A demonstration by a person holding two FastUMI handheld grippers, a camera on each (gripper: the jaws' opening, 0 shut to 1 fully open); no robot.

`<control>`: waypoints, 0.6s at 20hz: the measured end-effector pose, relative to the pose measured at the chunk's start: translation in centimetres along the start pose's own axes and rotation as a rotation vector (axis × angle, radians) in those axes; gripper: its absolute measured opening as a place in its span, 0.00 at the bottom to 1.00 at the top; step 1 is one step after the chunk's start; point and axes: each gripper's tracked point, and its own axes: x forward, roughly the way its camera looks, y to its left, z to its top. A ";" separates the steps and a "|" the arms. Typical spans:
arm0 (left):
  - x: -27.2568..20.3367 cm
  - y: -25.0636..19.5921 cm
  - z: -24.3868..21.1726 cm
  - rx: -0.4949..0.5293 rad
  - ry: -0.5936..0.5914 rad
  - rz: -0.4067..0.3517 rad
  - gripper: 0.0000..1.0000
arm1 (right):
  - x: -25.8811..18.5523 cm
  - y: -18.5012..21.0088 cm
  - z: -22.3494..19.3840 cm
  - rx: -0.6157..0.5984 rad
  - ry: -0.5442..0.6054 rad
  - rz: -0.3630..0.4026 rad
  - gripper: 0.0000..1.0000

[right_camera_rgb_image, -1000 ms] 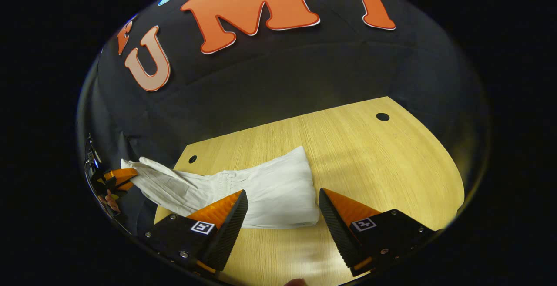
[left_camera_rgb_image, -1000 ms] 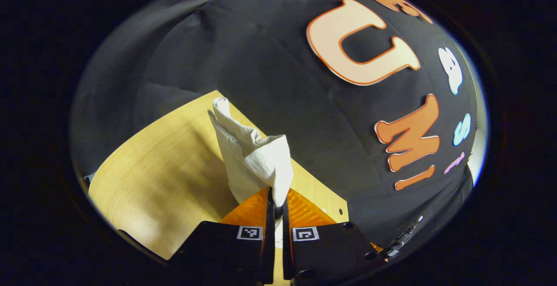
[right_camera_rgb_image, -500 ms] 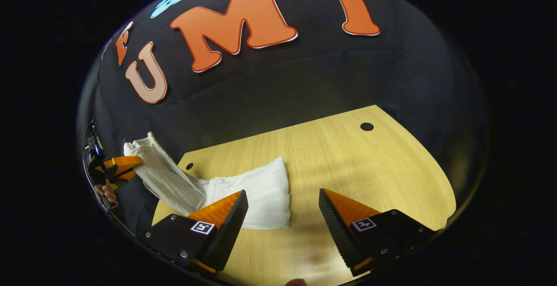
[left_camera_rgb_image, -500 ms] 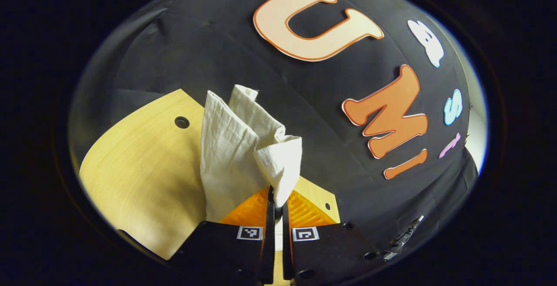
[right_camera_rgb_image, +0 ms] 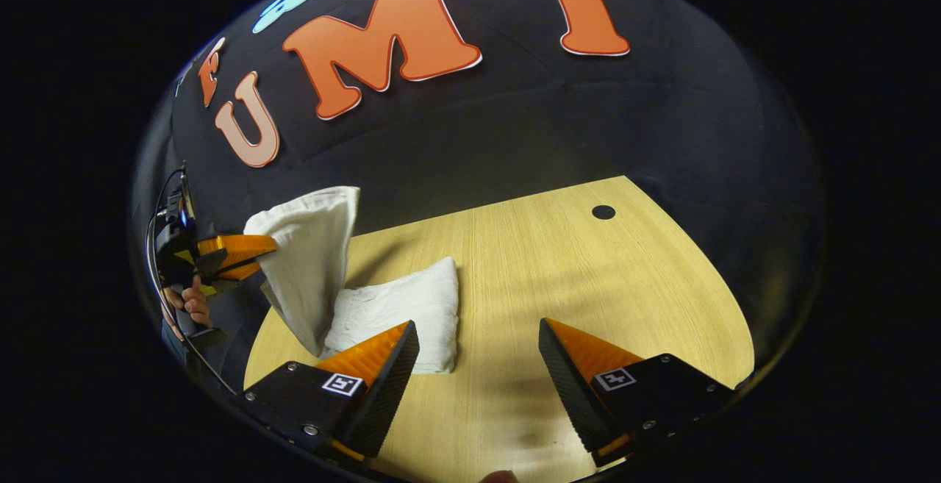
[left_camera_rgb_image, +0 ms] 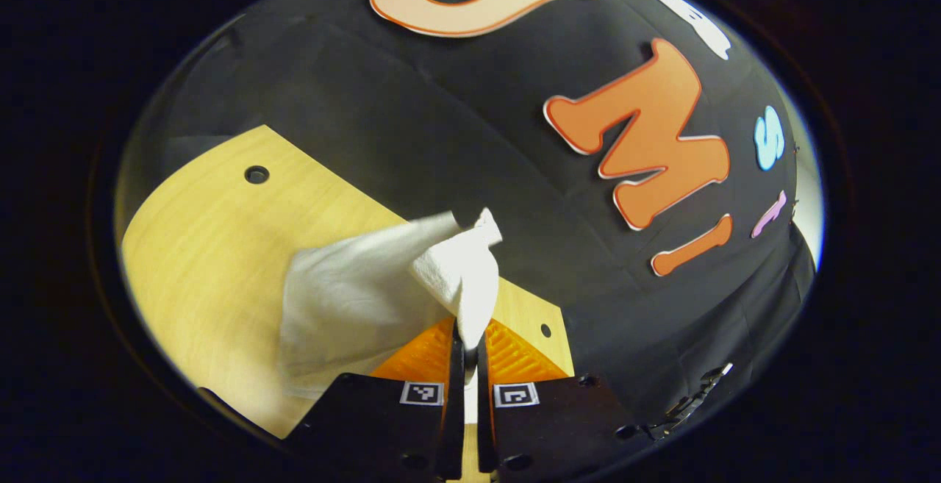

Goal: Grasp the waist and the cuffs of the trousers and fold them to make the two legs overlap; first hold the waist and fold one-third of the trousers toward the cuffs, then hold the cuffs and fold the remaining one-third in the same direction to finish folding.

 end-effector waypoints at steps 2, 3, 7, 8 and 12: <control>2.2 -1.2 -2.5 0.022 0.041 0.008 0.12 | -0.2 -1.4 0.0 0.011 0.000 -0.002 0.98; 3.2 -1.6 -4.0 0.032 0.067 0.014 0.12 | -0.2 -2.0 -0.1 0.018 0.001 -0.006 0.98; 5.9 -3.0 -11.3 0.116 0.204 0.021 0.11 | -0.5 -4.2 -0.7 0.048 0.008 -0.015 0.98; 5.8 -3.4 -13.4 0.137 0.250 0.005 0.13 | -0.6 -4.6 -0.8 0.053 0.011 -0.019 0.99; 5.6 -5.0 -17.7 0.173 0.294 -0.028 0.67 | -0.7 -4.7 -0.5 0.052 -0.001 -0.008 0.99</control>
